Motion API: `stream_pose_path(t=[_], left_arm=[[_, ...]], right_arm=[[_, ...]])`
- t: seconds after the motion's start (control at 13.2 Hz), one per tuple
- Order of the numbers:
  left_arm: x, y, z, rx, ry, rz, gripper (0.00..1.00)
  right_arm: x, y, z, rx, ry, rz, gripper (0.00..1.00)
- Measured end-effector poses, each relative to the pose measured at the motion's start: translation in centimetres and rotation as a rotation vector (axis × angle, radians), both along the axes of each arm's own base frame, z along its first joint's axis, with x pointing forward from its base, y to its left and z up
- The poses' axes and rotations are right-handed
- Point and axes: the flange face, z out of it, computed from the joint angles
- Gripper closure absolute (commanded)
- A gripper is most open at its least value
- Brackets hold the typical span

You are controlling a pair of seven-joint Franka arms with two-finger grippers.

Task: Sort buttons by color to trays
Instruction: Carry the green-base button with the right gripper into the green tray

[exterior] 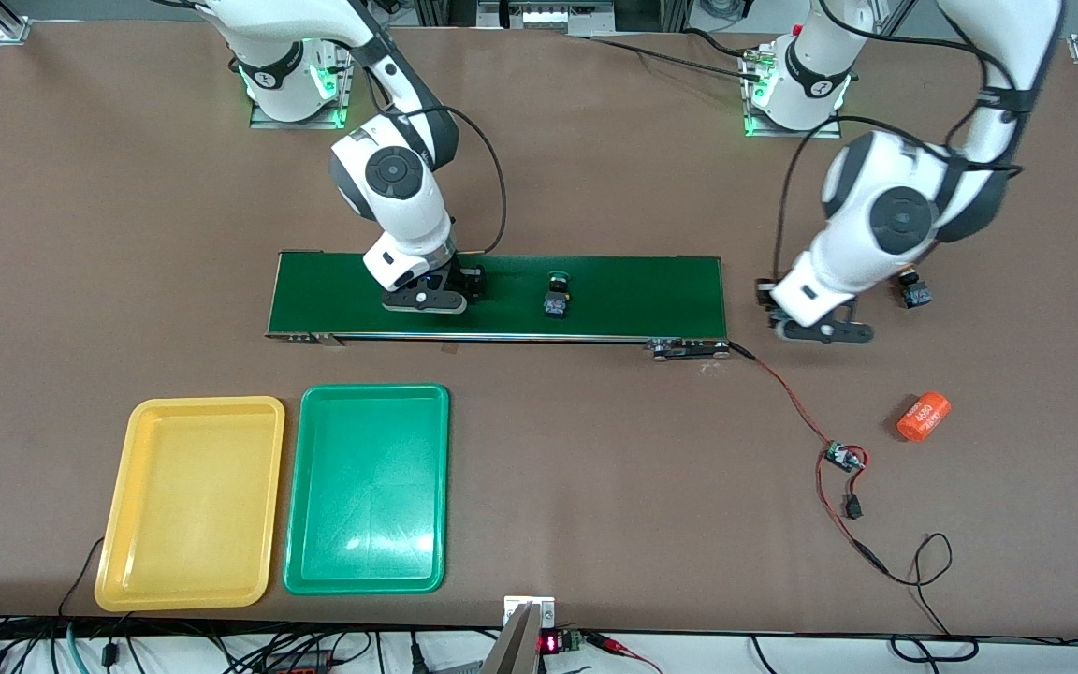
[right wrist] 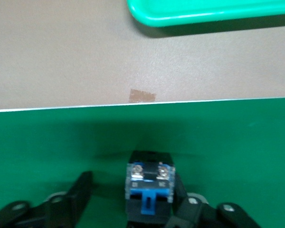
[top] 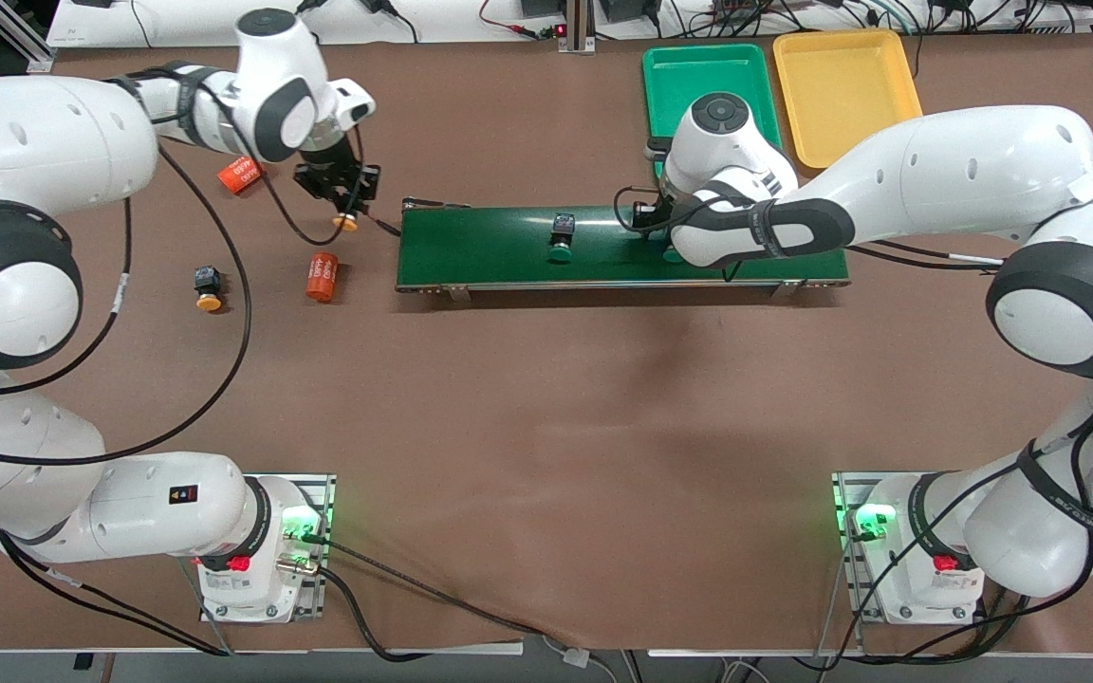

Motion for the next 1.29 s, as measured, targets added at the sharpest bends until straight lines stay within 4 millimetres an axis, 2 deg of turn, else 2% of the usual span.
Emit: stream_pose_path(t=[0.08, 0.3, 0.45, 0.61, 0.76, 0.83, 0.91, 0.98, 1.06, 1.14, 1.29], left_arm=[[-0.3, -2.0, -0.2, -0.001, 0.002, 0.008, 1.0], [-1.4, -5.9, -2.3, -0.04, 0.059, 0.053, 1.0], [-1.6, -7.9, -3.6, -0.057, 0.085, 0.04, 1.0], [-1.6, -9.1, -4.3, -0.086, 0.104, 0.057, 1.0], [-1.1, -9.3, -4.5, -0.128, 0.098, 0.099, 1.0], [-0.9, -9.3, -4.5, -0.139, 0.096, 0.111, 0.95], [-0.9, -9.3, -4.5, -0.142, 0.095, 0.115, 0.65], [-0.8, -9.3, -4.5, -0.142, 0.095, 0.116, 0.21], [-0.8, -9.2, -4.5, -0.143, 0.095, 0.117, 0.0], [-0.7, -9.3, -4.4, -0.146, 0.088, 0.118, 0.0], [-0.1, -9.4, -3.7, -0.165, 0.054, 0.128, 0.0]], right_arm=[[0.1, -0.1, -0.2, -0.005, -0.001, 0.002, 1.0], [0.5, -0.3, 0.6, 0.0, -0.015, -0.001, 1.0], [1.6, -0.6, 2.6, 0.017, -0.045, -0.017, 1.0], [4.1, -3.3, 6.6, 0.007, -0.063, -0.043, 1.0], [6.6, -6.8, 11.6, -0.035, -0.044, -0.035, 1.0], [8.2, -8.8, 14.0, -0.052, -0.037, -0.03, 1.0], [9.9, -10.8, 15.6, -0.058, -0.04, -0.023, 1.0], [11.8, -13.1, 16.6, -0.058, -0.053, -0.012, 1.0], [13.9, -15.6, 16.8, -0.058, -0.064, 0.001, 1.0], [15.8, -17.4, 16.4, -0.054, -0.066, 0.013, 1.0], [19.5, -18.4, 14.1, -0.031, -0.064, 0.043, 1.0]])
